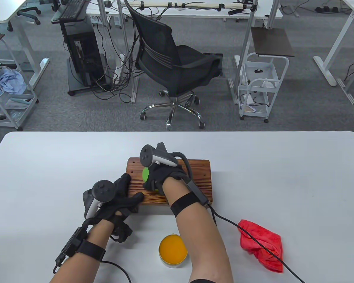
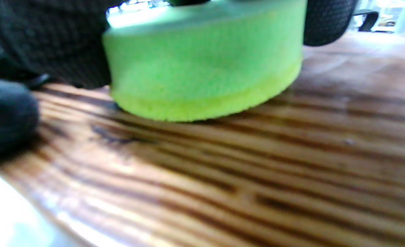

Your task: Dip and apply wood wax on stool

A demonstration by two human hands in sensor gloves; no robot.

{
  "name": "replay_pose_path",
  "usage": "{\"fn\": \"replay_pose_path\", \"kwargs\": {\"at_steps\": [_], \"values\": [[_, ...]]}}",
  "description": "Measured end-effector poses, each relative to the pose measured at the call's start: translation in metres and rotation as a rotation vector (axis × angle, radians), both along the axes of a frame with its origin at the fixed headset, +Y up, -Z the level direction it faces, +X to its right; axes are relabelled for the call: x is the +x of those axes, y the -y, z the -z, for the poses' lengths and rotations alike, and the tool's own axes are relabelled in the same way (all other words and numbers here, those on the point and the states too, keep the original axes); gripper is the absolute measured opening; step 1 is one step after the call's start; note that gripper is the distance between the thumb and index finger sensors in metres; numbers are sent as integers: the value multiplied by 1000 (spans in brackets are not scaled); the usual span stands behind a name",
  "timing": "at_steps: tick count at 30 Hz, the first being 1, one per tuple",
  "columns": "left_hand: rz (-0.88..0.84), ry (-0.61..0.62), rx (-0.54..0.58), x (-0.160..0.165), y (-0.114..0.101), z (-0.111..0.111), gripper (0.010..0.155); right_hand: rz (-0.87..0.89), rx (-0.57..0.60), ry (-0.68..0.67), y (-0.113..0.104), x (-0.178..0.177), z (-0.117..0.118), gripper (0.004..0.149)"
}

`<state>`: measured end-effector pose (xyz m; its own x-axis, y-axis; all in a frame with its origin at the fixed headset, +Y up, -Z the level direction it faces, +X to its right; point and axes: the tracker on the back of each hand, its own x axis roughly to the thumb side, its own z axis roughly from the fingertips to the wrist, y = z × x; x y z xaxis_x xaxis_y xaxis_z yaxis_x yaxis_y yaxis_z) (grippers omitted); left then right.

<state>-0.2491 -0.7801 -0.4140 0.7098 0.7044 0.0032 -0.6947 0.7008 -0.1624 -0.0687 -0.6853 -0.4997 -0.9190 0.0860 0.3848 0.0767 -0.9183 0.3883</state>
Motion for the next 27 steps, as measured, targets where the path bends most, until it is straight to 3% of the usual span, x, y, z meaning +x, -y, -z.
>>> {"fn": "replay_pose_path", "kwargs": {"at_steps": [6, 11, 15, 20, 27], "values": [[-1, 2, 0, 0, 0, 0, 109, 19, 28, 63, 4, -3, 5, 103], [-4, 2, 0, 0, 0, 0, 109, 47, 18, -13, 4, -9, -4, 102], [-5, 2, 0, 0, 0, 0, 109, 65, 26, 41, 6, -9, 2, 103], [-7, 4, 0, 0, 0, 0, 108, 89, 19, -22, 7, -15, -5, 103], [-7, 4, -1, 0, 0, 0, 108, 121, 23, -3, 9, -17, -2, 103]]}}
